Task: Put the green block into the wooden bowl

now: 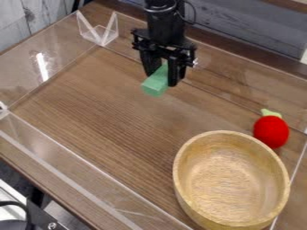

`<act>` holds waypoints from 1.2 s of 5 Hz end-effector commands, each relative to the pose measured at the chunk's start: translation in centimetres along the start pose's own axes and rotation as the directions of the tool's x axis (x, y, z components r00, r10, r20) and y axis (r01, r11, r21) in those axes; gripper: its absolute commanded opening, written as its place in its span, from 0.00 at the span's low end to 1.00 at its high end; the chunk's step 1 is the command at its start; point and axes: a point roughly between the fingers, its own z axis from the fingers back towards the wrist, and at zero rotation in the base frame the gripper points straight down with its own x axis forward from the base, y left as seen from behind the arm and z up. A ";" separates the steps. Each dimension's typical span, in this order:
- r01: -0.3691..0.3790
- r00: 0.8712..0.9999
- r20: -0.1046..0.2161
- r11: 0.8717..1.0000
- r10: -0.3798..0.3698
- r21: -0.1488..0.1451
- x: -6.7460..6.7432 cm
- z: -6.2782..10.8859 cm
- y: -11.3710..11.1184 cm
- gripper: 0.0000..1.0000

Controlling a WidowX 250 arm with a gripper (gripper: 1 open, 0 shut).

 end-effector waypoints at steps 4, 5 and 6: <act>0.044 0.999 0.020 0.997 -0.043 -0.065 -4.3 1.0 -11.5 0.00; 0.048 0.998 0.037 0.996 -0.046 -0.074 -4.8 1.0 -12.9 0.00; 0.047 0.998 0.034 0.996 -0.045 -0.071 -5.1 1.2 -13.0 0.00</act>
